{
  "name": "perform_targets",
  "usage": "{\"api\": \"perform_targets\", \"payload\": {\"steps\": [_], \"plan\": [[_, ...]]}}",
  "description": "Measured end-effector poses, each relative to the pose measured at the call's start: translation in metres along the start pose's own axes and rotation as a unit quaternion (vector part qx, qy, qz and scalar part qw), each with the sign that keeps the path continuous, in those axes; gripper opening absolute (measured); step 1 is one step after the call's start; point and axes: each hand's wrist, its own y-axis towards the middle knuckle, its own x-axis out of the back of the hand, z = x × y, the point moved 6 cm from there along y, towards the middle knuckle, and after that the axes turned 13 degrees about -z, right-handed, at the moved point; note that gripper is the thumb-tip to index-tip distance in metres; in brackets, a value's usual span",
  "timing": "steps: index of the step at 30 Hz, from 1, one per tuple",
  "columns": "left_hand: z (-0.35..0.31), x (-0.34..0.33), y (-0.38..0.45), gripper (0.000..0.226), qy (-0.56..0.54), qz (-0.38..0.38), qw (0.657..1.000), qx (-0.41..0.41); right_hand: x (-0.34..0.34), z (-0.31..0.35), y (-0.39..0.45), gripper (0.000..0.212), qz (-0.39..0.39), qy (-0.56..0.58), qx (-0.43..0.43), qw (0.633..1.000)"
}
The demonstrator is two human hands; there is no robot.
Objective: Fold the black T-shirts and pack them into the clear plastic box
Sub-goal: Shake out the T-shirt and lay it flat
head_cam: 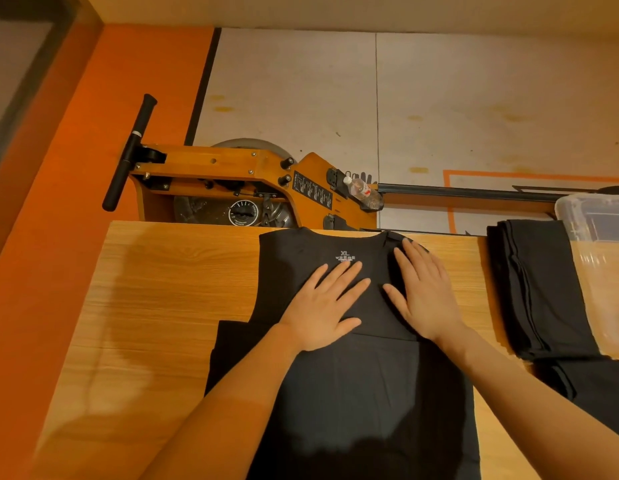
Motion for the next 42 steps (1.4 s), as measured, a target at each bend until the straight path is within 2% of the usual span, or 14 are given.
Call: {"api": "perform_targets", "payload": {"steps": [2,8,11,14,18,21,27,30,32,34,36,37,39,42], "plan": [[0.006,0.002,0.002,0.068,0.017,-0.009,1.000,0.021,-0.004,0.003,-0.006,0.073,0.009,-0.007,0.020,1.000],[0.031,0.009,0.005,0.069,0.026,-0.004,0.996,0.084,-0.009,-0.009,-0.005,0.088,0.018,-0.021,-0.004,1.000],[0.042,0.017,0.000,0.067,0.009,-0.015,0.992,0.121,-0.001,-0.010,-0.008,0.083,0.010,-0.005,-0.017,1.000],[0.055,0.030,-0.012,0.060,-0.015,-0.053,0.979,0.195,0.008,-0.008,-0.021,0.072,-0.009,0.019,-0.044,0.999],[0.074,0.045,-0.050,0.055,-0.026,-0.061,0.949,0.309,0.025,-0.012,-0.044,0.051,-0.045,0.039,-0.109,0.992],[0.083,0.054,-0.090,0.050,-0.028,-0.053,0.927,0.371,0.038,-0.021,-0.068,0.044,-0.063,0.018,-0.158,0.985],[0.074,0.051,-0.151,0.044,-0.005,0.007,0.929,0.369,0.043,-0.030,-0.124,0.039,-0.045,0.023,-0.283,0.958],[0.072,0.047,-0.165,0.043,-0.015,0.010,0.922,0.386,0.041,-0.036,-0.144,0.032,-0.058,0.068,-0.367,0.926],[0.073,0.053,-0.168,0.046,-0.035,-0.023,0.898,0.438,0.037,-0.042,-0.154,0.029,-0.077,0.137,-0.448,0.880],[0.079,0.057,-0.171,0.046,-0.075,-0.061,0.854,0.511,0.033,-0.044,-0.159,0.027,-0.083,0.196,-0.511,0.833],[0.088,0.056,-0.176,0.039,-0.123,-0.079,0.795,0.589,0.029,-0.045,-0.159,0.014,-0.075,0.226,-0.521,0.820],[0.094,0.052,-0.178,0.032,-0.138,-0.077,0.772,0.616,0.027,-0.046,-0.158,0.024,-0.072,0.238,-0.520,0.817],[0.102,0.046,-0.180,0.019,-0.152,-0.067,0.753,0.636,0.026,-0.045,-0.157,0.031,-0.077,0.259,-0.522,0.809],[0.108,0.037,-0.181,0.031,-0.184,-0.076,0.744,0.638,0.029,-0.041,-0.157,0.032,-0.093,0.293,-0.531,0.790]]}}
